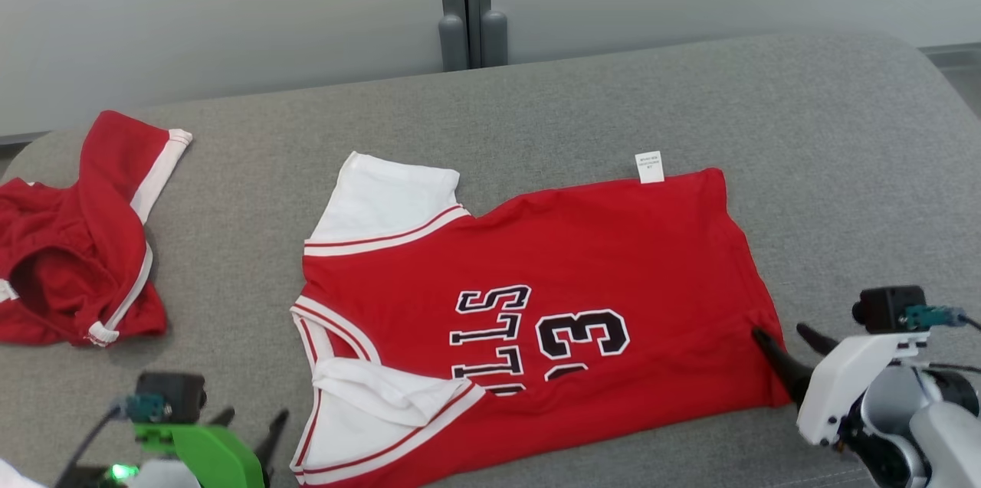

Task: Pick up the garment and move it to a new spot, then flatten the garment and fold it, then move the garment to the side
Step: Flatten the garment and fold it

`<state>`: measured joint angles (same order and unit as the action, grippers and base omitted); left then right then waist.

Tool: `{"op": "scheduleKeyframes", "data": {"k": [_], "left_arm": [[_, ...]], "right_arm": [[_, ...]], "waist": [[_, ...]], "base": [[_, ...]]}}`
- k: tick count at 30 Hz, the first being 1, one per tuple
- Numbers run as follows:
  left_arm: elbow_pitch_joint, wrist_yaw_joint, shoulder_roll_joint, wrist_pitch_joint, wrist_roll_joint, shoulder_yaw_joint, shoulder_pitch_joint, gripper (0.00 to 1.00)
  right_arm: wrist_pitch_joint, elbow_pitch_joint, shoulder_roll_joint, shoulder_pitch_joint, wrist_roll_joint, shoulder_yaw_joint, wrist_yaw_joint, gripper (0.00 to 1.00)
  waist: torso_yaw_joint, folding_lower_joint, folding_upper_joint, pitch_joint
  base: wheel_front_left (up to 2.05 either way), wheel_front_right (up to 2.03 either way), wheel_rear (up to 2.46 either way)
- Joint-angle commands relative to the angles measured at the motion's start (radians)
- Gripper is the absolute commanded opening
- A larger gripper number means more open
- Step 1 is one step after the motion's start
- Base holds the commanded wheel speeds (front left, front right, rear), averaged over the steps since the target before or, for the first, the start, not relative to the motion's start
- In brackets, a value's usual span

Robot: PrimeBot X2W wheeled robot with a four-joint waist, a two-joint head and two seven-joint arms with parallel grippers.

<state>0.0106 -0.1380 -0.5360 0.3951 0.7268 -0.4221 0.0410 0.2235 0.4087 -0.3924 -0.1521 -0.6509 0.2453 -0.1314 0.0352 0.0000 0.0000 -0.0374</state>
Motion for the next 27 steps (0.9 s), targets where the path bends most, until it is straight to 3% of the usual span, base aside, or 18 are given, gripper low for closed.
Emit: {"op": "scheduleKeyframes", "data": {"k": [1, 4, 7, 10, 12, 16, 23, 27], "left_arm": [[-0.015, 0.011, -0.015, 0.004, -0.017, 0.008, -0.055, 1.0], [-0.017, 0.042, -0.052, 0.025, -0.049, 0.014, -0.18, 1.0], [0.017, 0.082, -0.05, 0.036, -0.068, 0.015, -0.32, 1.0], [0.094, 0.146, -0.017, 0.08, -0.053, -0.007, -0.487, 1.0], [0.156, 0.181, -0.001, 0.12, -0.05, -0.024, -0.588, 1.0], [0.287, 0.236, 0.049, 0.181, -0.025, -0.058, -0.773, 1.0], [0.477, 0.269, 0.089, 0.191, 0.006, -0.147, -1.023, 1.0], [0.543, 0.269, 0.072, 0.179, 0.062, -0.222, -1.115, 1.0]], "right_arm": [[0.003, -0.037, -0.015, -0.018, -0.008, -0.021, 0.002, 1.0], [0.003, -0.098, -0.009, -0.073, 0.004, -0.06, 0.001, 1.0], [0.0, -0.094, 0.006, -0.16, 0.029, -0.082, 0.001, 1.0], [0.018, -0.05, 0.019, -0.286, 0.037, -0.066, 0.001, 1.0], [0.028, 0.0, 0.025, -0.369, 0.034, -0.057, 0.001, 0.9], [0.05, 0.122, 0.037, -0.533, 0.055, -0.026, 0.001, 1.0], [0.107, 0.326, 0.081, -0.76, 0.076, 0.052, 0.001, 1.0], [0.131, 0.408, 0.105, -0.83, 0.065, 0.104, 0.001, 1.0]], "waist": [[0.002, 0.0, 0.0, -0.023], [0.005, 0.0, 0.0, -0.065], [0.013, 0.0, 0.0, -0.119], [0.018, 0.0, 0.0, -0.194], [0.02, 0.0, 0.0, -0.241], [0.023, 0.0, 0.0, -0.332], [0.041, 0.0, 0.0, -0.453], [0.056, 0.0, 0.0, -0.493]], "base": [[0.0, 0.0, 0.0], [0.0, 0.0, 0.0], [0.0, 0.0, 0.0], [0.0, 0.0, 0.0], [0.0, 0.0, 0.0], [0.0, 0.0, 0.0], [0.0, 0.0, 0.0], [0.0, 0.0, 0.0]]}}
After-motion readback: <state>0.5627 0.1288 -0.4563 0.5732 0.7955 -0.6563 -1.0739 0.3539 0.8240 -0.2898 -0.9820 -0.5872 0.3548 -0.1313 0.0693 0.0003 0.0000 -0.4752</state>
